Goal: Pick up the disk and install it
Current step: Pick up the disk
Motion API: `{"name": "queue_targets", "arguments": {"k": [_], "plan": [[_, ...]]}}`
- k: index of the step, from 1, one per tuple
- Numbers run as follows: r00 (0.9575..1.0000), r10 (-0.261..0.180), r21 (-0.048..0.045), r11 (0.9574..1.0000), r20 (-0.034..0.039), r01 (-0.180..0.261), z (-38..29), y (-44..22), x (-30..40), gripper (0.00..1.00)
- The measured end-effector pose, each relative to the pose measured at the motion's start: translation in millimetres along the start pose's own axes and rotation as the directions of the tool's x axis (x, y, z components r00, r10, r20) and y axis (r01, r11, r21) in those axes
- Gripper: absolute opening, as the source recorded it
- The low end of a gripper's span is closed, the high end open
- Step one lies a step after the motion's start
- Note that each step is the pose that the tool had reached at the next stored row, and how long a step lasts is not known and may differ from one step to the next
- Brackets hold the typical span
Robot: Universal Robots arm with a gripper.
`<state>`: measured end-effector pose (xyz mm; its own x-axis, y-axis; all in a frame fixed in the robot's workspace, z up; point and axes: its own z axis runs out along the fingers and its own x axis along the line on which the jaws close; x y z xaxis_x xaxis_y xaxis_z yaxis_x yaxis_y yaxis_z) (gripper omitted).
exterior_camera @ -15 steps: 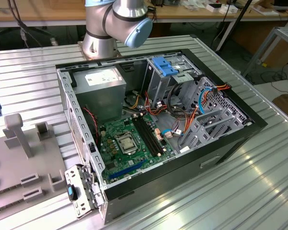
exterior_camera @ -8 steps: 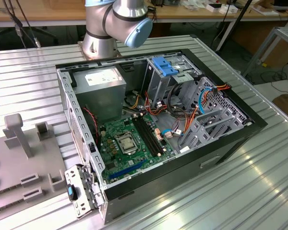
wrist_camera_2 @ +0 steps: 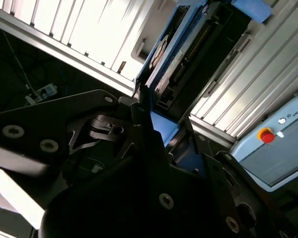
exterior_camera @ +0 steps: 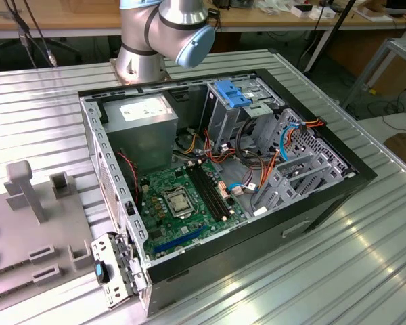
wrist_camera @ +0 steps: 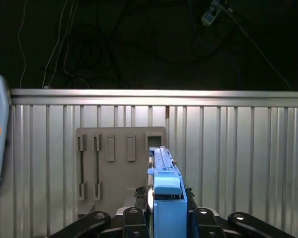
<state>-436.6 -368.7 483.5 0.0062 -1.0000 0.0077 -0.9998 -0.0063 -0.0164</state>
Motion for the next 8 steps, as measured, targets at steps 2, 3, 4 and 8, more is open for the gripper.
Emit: {"name": "queue_targets", "arguments": {"k": [2,3,4,8], "plan": [[1.0000,0.000,0.0018,1.0000,-0.0002,0.000,-3.3,-0.1,0.1,0.37],[1.0000,0.000,0.0080,1.0000,-0.0001,0.000,-3.9,0.1,0.1,0.37],[1.0000,0.000,0.0122,0.9999,-0.0001,0.000,-4.3,0.2,0.0,0.37],[1.0000,0.000,0.0262,0.9997,-0.0002,0.000,-13.5,0.0,0.1,0.37]]}}
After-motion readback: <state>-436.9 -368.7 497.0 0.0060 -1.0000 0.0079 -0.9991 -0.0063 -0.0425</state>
